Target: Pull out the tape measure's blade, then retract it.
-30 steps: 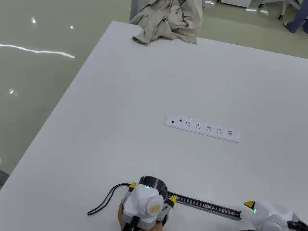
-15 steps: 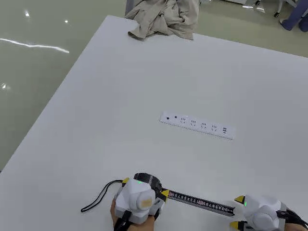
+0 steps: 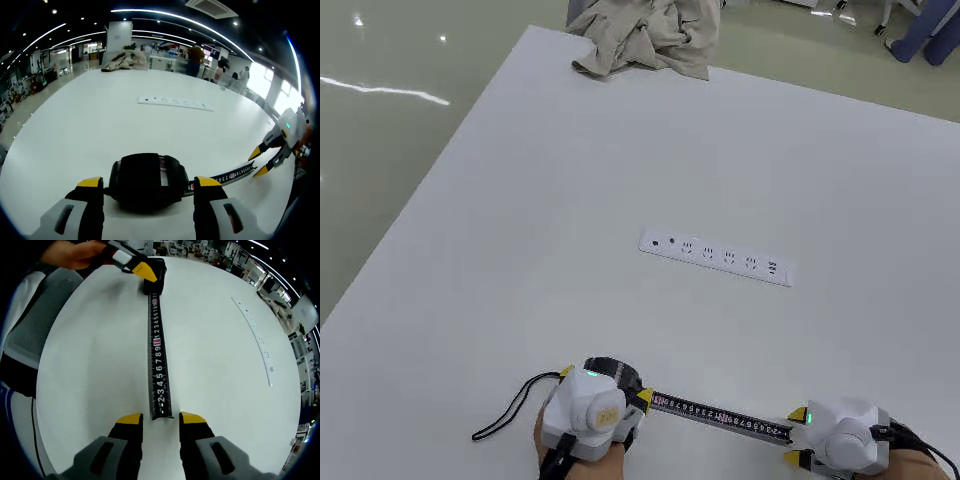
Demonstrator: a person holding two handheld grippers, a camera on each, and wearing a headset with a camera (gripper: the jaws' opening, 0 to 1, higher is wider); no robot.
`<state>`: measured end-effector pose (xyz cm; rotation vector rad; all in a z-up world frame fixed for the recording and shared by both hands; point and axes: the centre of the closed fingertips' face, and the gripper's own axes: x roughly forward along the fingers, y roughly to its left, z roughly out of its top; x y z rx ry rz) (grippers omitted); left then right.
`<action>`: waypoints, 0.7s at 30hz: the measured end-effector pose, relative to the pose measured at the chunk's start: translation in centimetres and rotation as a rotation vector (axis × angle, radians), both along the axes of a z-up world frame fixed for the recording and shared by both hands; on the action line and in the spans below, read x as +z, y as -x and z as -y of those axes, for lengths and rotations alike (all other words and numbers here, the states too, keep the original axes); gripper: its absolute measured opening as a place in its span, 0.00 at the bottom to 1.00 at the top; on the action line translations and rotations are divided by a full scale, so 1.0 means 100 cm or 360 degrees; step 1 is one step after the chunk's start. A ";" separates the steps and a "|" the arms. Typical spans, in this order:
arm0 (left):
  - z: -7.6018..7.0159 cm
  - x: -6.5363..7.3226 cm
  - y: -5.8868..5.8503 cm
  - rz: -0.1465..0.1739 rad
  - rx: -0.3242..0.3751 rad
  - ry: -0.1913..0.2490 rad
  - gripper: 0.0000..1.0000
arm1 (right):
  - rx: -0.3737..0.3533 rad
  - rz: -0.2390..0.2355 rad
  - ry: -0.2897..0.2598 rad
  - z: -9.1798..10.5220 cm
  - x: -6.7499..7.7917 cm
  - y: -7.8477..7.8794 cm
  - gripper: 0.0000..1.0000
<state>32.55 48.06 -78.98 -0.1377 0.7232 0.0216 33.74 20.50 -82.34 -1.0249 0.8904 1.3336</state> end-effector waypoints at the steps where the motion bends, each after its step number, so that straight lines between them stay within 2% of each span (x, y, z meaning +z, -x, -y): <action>1: 0.000 0.000 0.000 0.0002 0.0003 0.0002 0.70 | -0.0002 -0.0003 -0.0004 -0.001 0.000 0.000 0.27; 6: -0.002 -0.002 0.001 -0.0010 0.0018 0.0010 0.69 | 0.0013 -0.0010 0.0011 -0.001 -0.001 -0.002 0.25; 14: -0.002 -0.003 0.002 -0.0011 0.0016 0.0010 0.68 | 0.0033 -0.0088 0.0039 -0.002 -0.002 0.002 0.21; 21: -0.002 -0.001 0.002 -0.0005 0.0012 0.0010 0.66 | 0.0047 -0.0113 0.0073 -0.002 -0.003 0.003 0.20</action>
